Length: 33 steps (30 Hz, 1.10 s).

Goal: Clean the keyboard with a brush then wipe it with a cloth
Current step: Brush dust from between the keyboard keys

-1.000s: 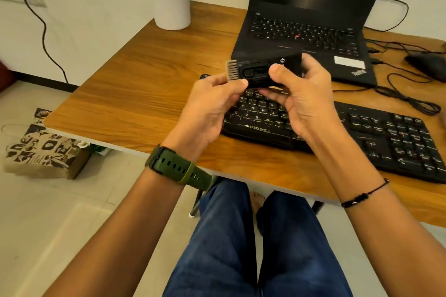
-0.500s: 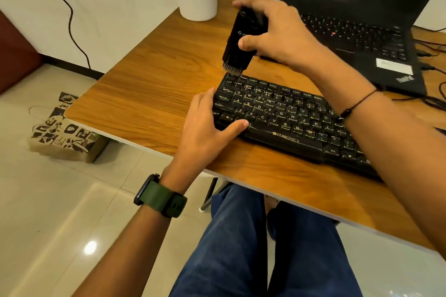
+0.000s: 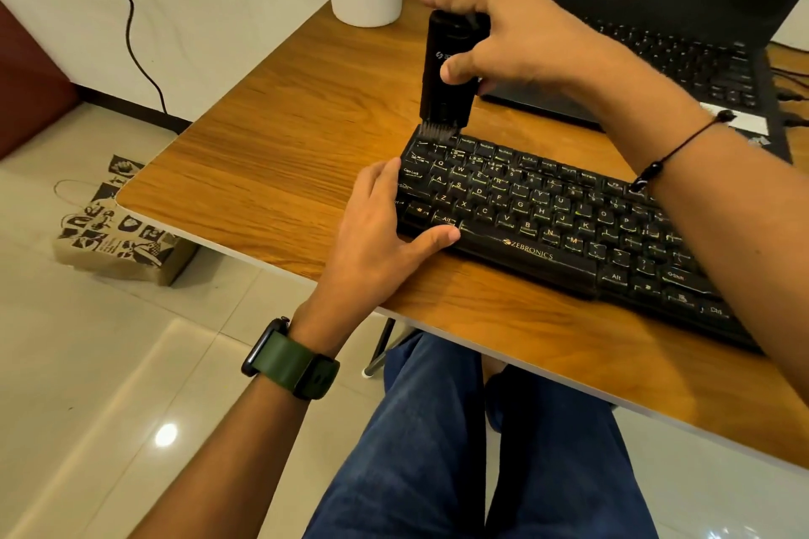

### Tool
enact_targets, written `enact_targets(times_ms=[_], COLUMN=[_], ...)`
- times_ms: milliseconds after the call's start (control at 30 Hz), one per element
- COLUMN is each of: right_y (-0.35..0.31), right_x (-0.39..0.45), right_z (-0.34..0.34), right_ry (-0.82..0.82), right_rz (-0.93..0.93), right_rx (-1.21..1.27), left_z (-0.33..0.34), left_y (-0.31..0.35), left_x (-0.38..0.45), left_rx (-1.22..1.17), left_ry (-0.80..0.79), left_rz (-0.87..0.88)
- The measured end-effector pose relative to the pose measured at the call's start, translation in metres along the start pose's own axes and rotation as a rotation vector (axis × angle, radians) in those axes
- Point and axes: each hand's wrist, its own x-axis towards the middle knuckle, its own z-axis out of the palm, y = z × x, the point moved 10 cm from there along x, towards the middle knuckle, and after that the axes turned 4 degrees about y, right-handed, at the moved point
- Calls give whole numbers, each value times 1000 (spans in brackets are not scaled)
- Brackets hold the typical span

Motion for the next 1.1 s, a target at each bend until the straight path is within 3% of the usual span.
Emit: enact_targets(times_ms=[400, 600, 800, 1100], right_y=[-5, 12, -6, 11], right_x=[2, -5, -1, -9], right_z=[1, -11, -15, -8], right_ry=[50, -44, 73, -38], right_rz=[15, 72, -7, 53], right_rx=[55, 21, 50, 15], left_z=[0, 0, 0, -1], left_y=[-2, -2, -2, -2], left_x=[0, 1, 0, 1], left_rx=[16, 12, 30, 20], left_ry=[4, 13, 14, 10], left_rz=[-15, -5, -8, -6])
